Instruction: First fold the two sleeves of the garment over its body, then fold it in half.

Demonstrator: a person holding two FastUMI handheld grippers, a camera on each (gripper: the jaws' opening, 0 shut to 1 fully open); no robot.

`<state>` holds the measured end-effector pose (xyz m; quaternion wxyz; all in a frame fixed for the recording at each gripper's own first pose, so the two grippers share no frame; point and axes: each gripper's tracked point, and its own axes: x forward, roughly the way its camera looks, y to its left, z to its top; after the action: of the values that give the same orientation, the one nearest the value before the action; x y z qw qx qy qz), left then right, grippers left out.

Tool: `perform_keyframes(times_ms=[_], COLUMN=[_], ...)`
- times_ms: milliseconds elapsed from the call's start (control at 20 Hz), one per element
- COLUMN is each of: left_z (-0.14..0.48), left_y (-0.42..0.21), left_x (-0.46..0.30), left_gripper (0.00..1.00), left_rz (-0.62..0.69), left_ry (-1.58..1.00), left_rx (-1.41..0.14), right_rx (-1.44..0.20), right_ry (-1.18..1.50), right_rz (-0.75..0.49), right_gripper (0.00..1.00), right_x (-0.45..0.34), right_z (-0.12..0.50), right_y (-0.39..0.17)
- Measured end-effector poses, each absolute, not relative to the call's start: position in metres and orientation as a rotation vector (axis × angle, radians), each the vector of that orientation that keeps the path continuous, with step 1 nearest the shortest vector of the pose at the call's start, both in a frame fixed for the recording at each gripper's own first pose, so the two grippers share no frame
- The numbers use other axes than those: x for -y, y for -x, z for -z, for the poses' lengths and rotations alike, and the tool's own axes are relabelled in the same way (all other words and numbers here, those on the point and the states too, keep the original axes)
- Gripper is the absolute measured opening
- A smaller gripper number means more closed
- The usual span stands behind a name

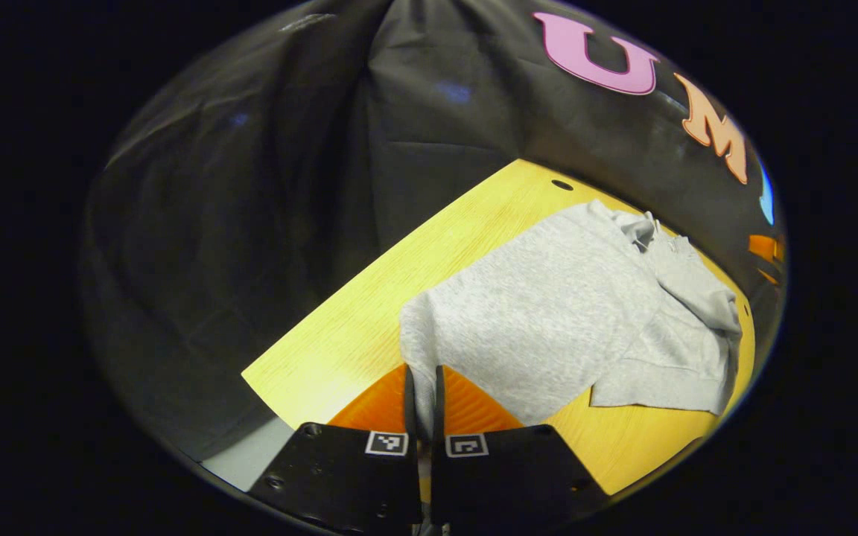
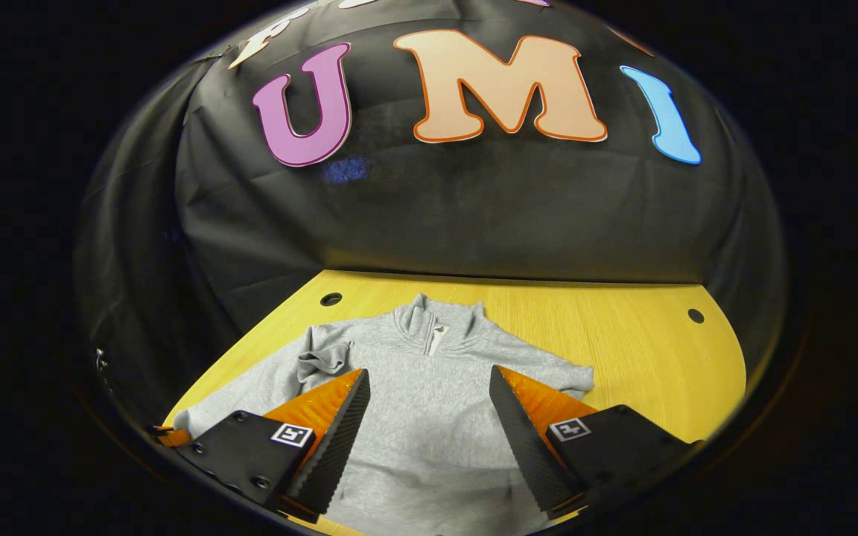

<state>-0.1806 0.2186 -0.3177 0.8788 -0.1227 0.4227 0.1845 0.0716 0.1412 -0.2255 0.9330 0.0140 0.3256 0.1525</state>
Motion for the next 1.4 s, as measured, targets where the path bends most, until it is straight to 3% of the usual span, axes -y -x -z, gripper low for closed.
perform_keyframes(times_ms=[100, 500, 1400], left_z=[0.318, 0.273, 0.172], left_y=[0.179, 0.132, -0.043], left_x=[-0.217, -0.213, -0.08], left_gripper=[0.0, 0.0, 0.0], left_rz=[-0.408, -0.371, -0.003], left_ry=[0.294, 0.304, 0.275], left_rx=[-0.896, -0.807, -0.585], right_rx=[-0.657, -0.653, -0.635], right_ry=[-0.019, -0.019, -0.046], right_rz=[-0.316, -0.297, -0.115], right_gripper=[0.99, 0.99, 0.99], right_x=[-0.134, -0.097, 0.022], right_z=[0.22, 0.21, 0.201], right_y=[-0.069, -0.056, -0.019])
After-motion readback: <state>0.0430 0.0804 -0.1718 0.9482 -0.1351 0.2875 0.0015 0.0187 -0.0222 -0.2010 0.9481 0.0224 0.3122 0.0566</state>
